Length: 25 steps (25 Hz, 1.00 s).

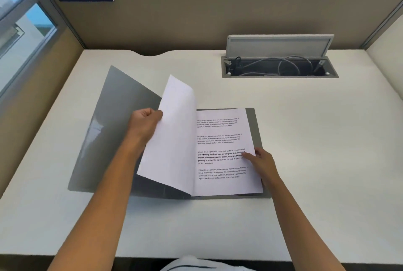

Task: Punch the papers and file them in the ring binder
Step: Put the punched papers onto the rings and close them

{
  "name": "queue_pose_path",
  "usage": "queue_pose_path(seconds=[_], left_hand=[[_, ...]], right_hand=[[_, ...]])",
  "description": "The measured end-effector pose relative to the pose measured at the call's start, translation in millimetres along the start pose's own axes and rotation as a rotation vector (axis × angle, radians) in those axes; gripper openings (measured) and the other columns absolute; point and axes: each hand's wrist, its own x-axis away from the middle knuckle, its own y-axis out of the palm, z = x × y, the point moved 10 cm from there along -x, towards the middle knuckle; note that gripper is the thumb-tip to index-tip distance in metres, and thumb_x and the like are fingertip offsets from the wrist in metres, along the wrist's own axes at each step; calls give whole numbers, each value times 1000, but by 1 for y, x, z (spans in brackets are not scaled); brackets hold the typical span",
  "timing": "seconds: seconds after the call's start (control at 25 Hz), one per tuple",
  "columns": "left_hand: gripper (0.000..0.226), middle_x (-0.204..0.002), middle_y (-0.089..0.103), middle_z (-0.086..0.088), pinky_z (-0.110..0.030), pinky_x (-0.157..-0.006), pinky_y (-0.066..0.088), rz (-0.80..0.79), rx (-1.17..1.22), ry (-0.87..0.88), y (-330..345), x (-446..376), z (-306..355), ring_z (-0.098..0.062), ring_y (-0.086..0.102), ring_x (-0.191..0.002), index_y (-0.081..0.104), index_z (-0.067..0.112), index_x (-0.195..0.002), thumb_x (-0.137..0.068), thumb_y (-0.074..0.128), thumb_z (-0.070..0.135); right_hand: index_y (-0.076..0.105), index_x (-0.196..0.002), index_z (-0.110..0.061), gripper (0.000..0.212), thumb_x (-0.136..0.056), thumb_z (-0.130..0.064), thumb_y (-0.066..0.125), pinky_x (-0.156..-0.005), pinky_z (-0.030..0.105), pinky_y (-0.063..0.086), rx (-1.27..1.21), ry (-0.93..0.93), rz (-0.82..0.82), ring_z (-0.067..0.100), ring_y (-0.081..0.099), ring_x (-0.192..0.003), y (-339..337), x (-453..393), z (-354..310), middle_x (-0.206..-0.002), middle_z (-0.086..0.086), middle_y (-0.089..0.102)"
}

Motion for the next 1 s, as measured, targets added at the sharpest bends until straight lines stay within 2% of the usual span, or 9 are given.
queue_pose_path(seconds=[0.16,0.32,0.4,0.48,0.56,0.72,0.8,0.88,1.0], left_hand=[[24,-57,30,-2,-28,-54,25,123,-177,78,-37,14,17,-20,25,-55,41,14,-62,-75,59,23],[21,-61,43,-6,-27,-52,32,164,-401,134,-45,24,25,-22,35,-55,49,10,-70,-82,62,20],[18,-77,57,-2,-29,-53,40,87,-513,136,-33,28,26,-18,49,-59,54,14,-96,-85,67,21],[55,-101,62,-1,-30,-61,45,4,-566,178,-19,33,27,-6,55,-72,43,30,-137,-89,65,14],[81,-112,61,-7,-30,-76,48,-7,-575,246,-8,39,34,-11,60,-84,21,49,-153,-95,60,10],[49,-92,67,-3,-21,-59,46,-126,-263,275,34,40,32,-13,52,-61,66,44,-122,-96,53,4],[32,-110,75,-4,-28,-79,53,-250,71,98,66,41,8,-17,66,-82,77,31,-102,-96,58,5],[16,-119,74,-7,-43,-103,50,-309,317,-58,87,46,-14,-25,66,-115,78,17,-105,-91,71,19],[37,-114,75,-7,-42,-99,53,-319,476,-156,98,52,-33,-27,67,-113,75,9,-112,-79,80,26]], right_hand=[[69,-107,-13,26,-86,-28,75,-63,23,45,98,-16,43,7,65,-80,-1,-1,-8,-97,-6,71],[68,-111,-12,33,-84,-28,77,-65,22,45,134,-27,68,15,66,-86,-1,2,-13,-105,-1,71],[69,-110,-12,31,-85,-28,76,-69,27,49,145,-30,55,21,68,-90,1,5,-18,-107,2,73],[69,-106,-11,26,-85,-26,74,-78,37,56,138,-41,14,24,70,-90,6,10,-28,-106,5,74],[68,-106,-11,26,-84,-24,73,-88,49,59,69,-63,-63,28,73,-92,17,18,-45,-105,8,75],[64,-112,-12,23,-90,-18,68,-90,52,59,-93,-146,-282,31,74,-95,54,51,-95,-108,9,74],[63,-111,-10,23,-92,-22,69,-84,44,59,-99,-209,-368,27,73,-91,76,69,-116,-104,10,73],[60,-103,-8,31,-91,-35,71,-74,30,56,-65,-254,-416,16,68,-84,94,82,-125,-97,8,69],[59,-96,-16,36,-86,-50,69,-73,19,54,-70,-249,-443,9,67,-91,102,90,-125,-96,-7,68]])
